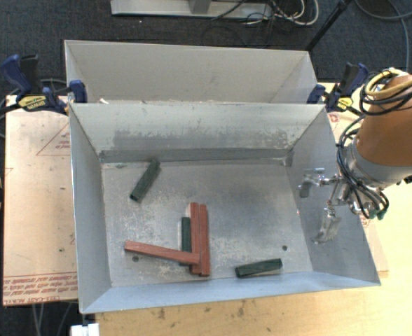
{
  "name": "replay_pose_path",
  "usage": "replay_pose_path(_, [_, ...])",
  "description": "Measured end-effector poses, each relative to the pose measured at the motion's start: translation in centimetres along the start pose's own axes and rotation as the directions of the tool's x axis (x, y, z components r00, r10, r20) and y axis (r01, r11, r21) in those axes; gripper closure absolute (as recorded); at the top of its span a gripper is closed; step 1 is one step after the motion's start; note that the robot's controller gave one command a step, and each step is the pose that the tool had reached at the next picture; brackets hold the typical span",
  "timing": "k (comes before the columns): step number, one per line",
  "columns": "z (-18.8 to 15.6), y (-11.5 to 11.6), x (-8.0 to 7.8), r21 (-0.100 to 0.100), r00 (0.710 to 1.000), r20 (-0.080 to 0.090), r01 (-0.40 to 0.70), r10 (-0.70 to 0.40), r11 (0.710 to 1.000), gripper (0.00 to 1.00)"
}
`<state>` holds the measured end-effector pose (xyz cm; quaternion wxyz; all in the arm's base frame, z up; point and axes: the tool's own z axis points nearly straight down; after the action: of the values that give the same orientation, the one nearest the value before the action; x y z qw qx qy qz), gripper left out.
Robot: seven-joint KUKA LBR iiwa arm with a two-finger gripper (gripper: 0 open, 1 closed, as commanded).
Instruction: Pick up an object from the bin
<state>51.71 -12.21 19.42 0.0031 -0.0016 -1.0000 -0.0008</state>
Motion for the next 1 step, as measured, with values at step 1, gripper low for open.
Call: replay_pose_path(1, [-0.38, 0.06, -0.19, 0.001, 1.0, 0.008, 0.004, -0.004, 1.0, 0.0])
